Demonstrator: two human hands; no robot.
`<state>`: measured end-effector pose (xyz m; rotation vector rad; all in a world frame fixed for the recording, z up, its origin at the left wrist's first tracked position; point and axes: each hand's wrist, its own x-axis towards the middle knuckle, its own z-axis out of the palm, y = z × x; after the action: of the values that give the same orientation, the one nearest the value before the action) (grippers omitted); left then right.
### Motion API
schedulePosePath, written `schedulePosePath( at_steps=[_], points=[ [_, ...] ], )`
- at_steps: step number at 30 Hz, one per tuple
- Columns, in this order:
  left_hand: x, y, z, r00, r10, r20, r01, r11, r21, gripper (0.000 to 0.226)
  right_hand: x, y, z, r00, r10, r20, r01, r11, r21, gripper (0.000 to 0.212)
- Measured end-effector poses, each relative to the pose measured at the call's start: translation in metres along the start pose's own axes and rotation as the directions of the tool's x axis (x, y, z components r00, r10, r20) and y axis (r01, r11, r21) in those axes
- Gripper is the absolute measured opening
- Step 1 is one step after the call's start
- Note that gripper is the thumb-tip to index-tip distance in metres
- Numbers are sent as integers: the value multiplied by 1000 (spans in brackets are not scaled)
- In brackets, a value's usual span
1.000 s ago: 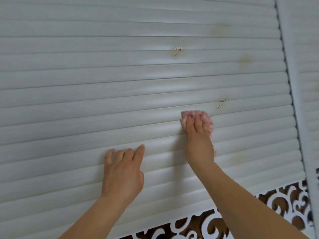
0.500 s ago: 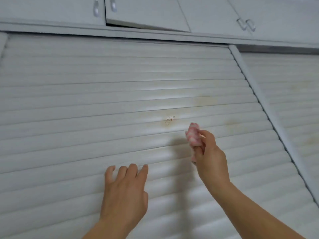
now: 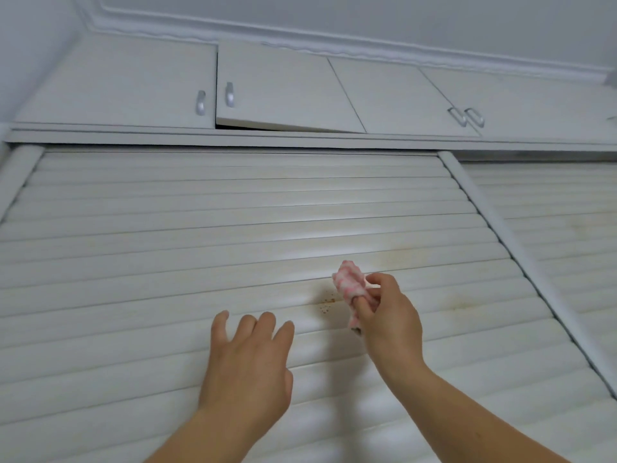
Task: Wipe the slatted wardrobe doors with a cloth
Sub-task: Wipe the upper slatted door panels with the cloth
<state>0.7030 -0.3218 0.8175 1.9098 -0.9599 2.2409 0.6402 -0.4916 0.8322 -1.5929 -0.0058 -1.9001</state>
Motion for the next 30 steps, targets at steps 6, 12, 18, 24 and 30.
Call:
schedulePosePath(
  at_steps=[6, 12, 18, 24, 30],
  points=[
    [7, -19, -2, 980, -10, 200, 5, 1000, 24, 41, 18, -7, 5, 999, 35, -4, -34, 997, 72, 7],
    [9, -35, 0, 919, -52, 391, 52, 999, 10, 55, 29, -9, 17, 986, -14, -163, 49, 977, 209, 11],
    [2, -43, 10, 897, -82, 434, 87, 996, 9, 59, 29, -11, 39, 987, -54, -154, 78, 985, 152, 13],
    [1, -40, 16, 920, -109, 377, 118, 993, -2, 56, 14, -9, 84, 982, -187, -17, 186, 982, -5, 19],
    [-1, -41, 29, 979, -79, 187, 72, 996, 44, 46, -3, 5, 108, 768, -629, 120, 613, 666, -425, 45]
  ],
)
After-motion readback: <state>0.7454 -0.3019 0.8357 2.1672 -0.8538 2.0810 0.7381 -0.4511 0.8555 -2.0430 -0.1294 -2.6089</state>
